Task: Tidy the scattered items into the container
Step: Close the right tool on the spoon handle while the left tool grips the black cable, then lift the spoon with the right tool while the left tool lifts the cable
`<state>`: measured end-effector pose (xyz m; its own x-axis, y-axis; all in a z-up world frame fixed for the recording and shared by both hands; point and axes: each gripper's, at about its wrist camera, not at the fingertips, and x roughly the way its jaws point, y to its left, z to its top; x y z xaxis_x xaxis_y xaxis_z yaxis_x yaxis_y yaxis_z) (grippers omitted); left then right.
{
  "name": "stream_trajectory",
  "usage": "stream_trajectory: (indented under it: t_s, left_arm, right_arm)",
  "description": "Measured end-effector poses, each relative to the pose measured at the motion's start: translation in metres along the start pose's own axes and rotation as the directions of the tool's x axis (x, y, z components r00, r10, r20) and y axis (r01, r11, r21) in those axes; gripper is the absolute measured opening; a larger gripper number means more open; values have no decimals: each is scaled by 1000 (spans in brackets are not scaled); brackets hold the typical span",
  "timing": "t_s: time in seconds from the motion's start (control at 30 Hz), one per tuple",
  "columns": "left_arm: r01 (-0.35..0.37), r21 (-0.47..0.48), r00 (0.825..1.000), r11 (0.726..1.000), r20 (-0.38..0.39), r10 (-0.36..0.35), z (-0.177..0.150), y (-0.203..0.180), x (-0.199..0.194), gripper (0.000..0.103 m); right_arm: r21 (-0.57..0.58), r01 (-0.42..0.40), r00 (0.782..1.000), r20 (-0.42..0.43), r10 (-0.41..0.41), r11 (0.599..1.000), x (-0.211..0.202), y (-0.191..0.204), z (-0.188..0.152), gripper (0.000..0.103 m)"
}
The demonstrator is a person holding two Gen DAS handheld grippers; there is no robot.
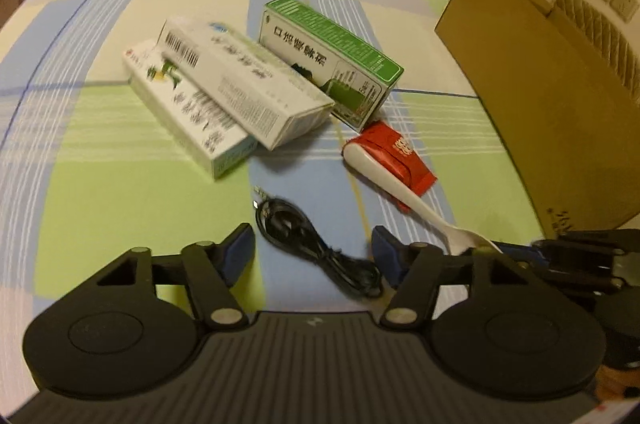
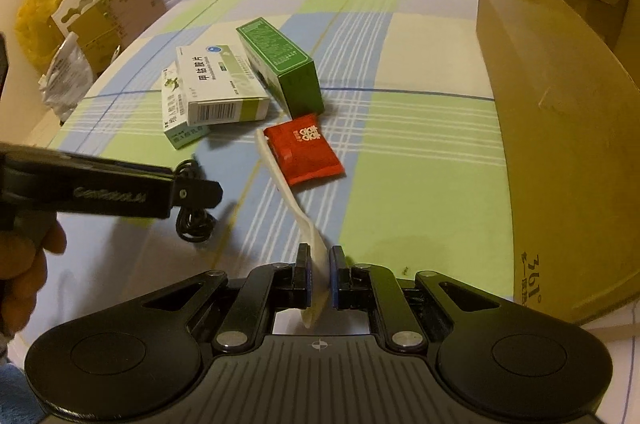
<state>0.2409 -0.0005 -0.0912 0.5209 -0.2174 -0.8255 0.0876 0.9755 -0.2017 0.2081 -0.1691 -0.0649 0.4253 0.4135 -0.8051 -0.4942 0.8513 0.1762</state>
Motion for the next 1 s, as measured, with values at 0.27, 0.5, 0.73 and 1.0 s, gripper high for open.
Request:
stream_trajectory:
  t_s: [0.27, 0.5, 0.73, 1.0]
  left_arm:
    - [-23, 138, 998, 990, -48, 30, -11, -3, -9, 17]
    - [-25, 213, 995, 977, -88, 45, -47, 2, -38, 17]
    - [-70, 202, 993, 977, -82, 89, -58, 6, -46, 18]
    - [-84, 221, 992, 972, -75, 103, -59, 3, -46, 23]
  right_arm:
    - [-21, -32, 999, 8, 32, 999, -6, 8, -5, 5]
    - [-6, -57, 998, 8, 57, 998, -9, 12, -8, 5]
    - [-29, 21, 996, 92, -18, 999, -26, 15, -12, 53]
    - [-194, 34, 999, 35, -28, 980, -11, 41, -20, 54]
